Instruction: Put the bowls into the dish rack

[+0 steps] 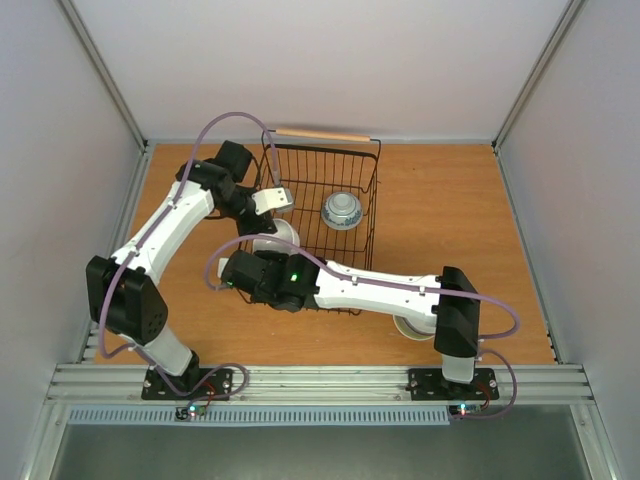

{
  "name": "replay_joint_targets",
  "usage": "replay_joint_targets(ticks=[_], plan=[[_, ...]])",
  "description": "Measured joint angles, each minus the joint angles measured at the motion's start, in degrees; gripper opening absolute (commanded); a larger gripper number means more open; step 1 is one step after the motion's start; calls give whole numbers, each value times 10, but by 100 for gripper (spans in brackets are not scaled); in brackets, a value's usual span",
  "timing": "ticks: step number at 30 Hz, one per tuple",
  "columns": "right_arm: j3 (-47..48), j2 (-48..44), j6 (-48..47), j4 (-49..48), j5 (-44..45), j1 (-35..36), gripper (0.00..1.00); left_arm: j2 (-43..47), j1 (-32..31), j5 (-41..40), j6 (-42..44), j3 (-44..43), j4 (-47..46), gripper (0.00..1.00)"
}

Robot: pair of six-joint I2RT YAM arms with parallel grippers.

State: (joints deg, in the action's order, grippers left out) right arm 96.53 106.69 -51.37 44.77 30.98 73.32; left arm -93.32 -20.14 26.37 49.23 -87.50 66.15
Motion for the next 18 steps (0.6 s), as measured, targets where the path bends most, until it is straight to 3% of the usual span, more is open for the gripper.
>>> replay_joint_targets(ticks=[4, 7, 9, 18], plan=[[-9, 0, -1, -12, 9, 2, 8, 0, -1, -1, -3, 1, -2, 0], [-24, -2, -3, -36, 25, 2, 41, 0, -2, -3, -1, 4, -11, 0], [-40, -17, -7, -57, 40, 0, 55, 2, -2, 2, -4, 7, -15, 0], [-139, -162, 39, -132, 64, -12, 82, 35, -9, -1, -53, 45, -92, 1]])
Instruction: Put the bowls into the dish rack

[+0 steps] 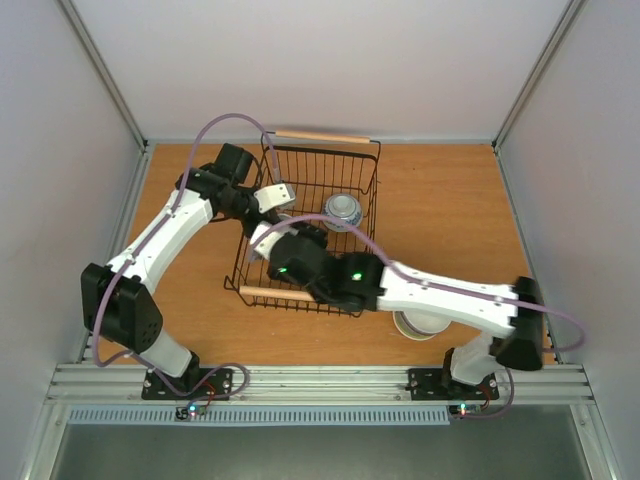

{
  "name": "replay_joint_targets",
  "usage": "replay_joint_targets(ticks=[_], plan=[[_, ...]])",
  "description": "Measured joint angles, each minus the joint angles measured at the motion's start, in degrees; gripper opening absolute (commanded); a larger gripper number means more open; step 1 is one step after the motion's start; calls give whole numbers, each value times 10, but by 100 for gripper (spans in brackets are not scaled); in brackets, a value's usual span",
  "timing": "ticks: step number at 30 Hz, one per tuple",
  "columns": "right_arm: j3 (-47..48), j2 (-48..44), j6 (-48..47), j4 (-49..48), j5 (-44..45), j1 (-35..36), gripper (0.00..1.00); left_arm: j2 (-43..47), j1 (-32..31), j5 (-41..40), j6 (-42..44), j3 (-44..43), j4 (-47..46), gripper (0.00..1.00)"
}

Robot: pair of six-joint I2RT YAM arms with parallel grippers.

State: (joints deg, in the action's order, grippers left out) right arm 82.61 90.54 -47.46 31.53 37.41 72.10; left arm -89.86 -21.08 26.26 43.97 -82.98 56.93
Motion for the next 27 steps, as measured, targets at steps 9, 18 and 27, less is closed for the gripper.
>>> replay_joint_targets(ticks=[9, 18, 27], plan=[[-16, -168, 148, -27, -118, -76, 94, -2, 11, 27, -58, 13, -78, 1], [-85, -160, 378, -59, -490, -306, 97, 42, 68, 134, -142, 128, -205, 1], [-110, -113, 507, -174, -702, -326, 97, 78, 106, 234, -185, 135, -255, 0]])
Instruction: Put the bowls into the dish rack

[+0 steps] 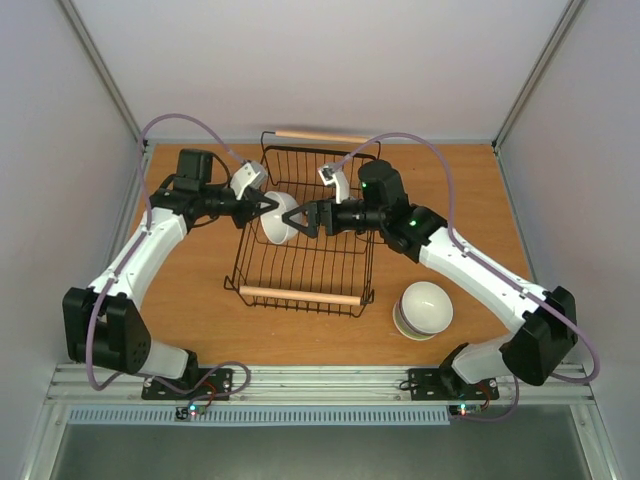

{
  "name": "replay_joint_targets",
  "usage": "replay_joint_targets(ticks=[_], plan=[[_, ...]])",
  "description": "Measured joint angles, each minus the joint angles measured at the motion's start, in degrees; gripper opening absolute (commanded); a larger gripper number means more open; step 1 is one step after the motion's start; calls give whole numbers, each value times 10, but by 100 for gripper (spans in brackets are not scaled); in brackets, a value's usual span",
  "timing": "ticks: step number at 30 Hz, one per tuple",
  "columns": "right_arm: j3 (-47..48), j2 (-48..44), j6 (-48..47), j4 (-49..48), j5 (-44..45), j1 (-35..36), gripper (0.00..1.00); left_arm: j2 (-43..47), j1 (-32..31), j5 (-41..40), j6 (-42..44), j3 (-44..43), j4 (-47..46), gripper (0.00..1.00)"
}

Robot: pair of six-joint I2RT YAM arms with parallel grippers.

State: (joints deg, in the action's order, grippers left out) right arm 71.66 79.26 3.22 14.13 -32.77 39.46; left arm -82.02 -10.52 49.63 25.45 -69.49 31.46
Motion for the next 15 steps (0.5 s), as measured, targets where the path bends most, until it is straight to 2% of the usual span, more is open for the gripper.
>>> replay_joint_targets(ticks=[15], plan=[[-7, 27, 25, -37, -39, -3, 91, 13, 3, 22, 1, 16, -2, 1]])
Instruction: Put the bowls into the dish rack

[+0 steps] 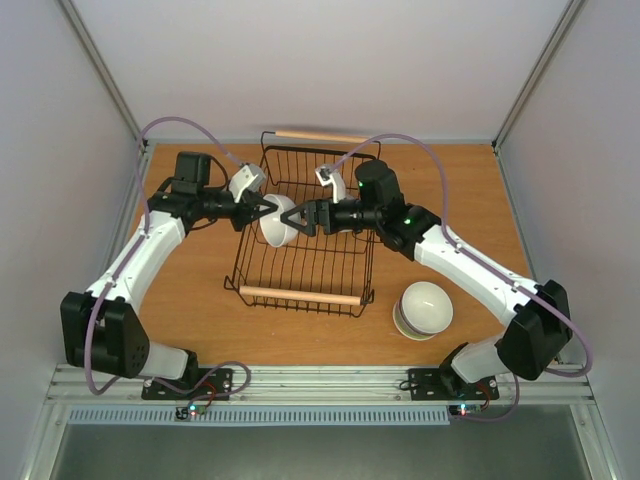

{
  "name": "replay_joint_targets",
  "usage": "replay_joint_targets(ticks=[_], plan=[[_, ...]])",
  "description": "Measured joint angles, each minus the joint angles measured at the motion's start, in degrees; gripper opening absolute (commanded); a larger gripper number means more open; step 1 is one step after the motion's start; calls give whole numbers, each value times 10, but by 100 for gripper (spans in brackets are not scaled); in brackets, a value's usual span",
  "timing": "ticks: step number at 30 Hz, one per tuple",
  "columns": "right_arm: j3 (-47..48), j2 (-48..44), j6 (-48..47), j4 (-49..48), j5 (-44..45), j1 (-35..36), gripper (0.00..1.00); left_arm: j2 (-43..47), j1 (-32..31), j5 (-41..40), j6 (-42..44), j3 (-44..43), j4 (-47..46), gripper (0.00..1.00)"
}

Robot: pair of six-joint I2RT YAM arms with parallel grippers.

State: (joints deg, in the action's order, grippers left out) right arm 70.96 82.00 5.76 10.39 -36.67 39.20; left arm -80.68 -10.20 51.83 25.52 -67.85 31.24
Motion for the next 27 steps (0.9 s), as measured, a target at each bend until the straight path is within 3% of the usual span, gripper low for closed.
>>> replay_joint_targets(ticks=[10, 20, 23, 27], plan=[[-1, 16, -24, 25, 38, 9, 84, 9, -1, -10, 3, 6, -6, 0], [-1, 35, -31, 9, 18, 17, 72, 9, -1, -15, 4, 9, -6, 1], [-1, 43, -32, 4, 9, 21, 57, 9, -1, -18, 6, 9, -5, 0], [2, 50, -46, 5, 12, 23, 21, 9, 2, -27, 0, 15, 4, 0]])
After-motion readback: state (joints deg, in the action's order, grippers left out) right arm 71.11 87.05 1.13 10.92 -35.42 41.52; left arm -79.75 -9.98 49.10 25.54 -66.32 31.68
